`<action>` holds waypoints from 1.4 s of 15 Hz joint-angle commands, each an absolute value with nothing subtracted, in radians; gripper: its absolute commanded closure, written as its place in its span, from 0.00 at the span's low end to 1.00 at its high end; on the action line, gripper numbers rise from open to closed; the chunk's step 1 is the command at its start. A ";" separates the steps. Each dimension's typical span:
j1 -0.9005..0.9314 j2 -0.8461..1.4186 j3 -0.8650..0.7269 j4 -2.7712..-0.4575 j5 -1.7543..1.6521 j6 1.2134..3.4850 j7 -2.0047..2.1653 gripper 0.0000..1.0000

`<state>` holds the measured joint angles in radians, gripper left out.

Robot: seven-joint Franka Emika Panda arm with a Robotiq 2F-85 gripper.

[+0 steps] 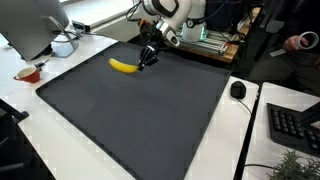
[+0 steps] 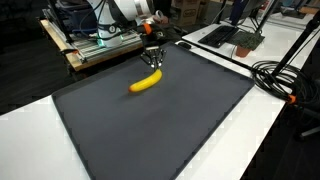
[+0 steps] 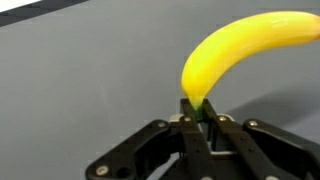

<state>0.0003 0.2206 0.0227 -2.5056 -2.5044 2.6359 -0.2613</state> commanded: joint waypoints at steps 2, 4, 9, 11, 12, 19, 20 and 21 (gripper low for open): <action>0.002 0.252 0.022 -2.488 -2.502 2.627 -0.268 0.97; 0.001 0.277 0.021 -2.476 -2.502 2.629 -0.271 0.97; -0.007 0.344 0.021 -2.429 -2.512 2.621 -0.260 0.97; -0.008 0.369 0.018 -2.411 -2.506 2.621 -0.266 0.97; -0.009 0.381 0.016 -2.402 -2.498 2.629 -0.273 0.97; -0.016 0.432 0.010 -2.370 -2.490 2.651 -0.281 0.97; -0.016 0.432 0.009 -2.370 -2.483 2.659 -0.285 0.63; -0.016 0.428 0.010 -2.373 -2.480 2.665 -0.284 0.61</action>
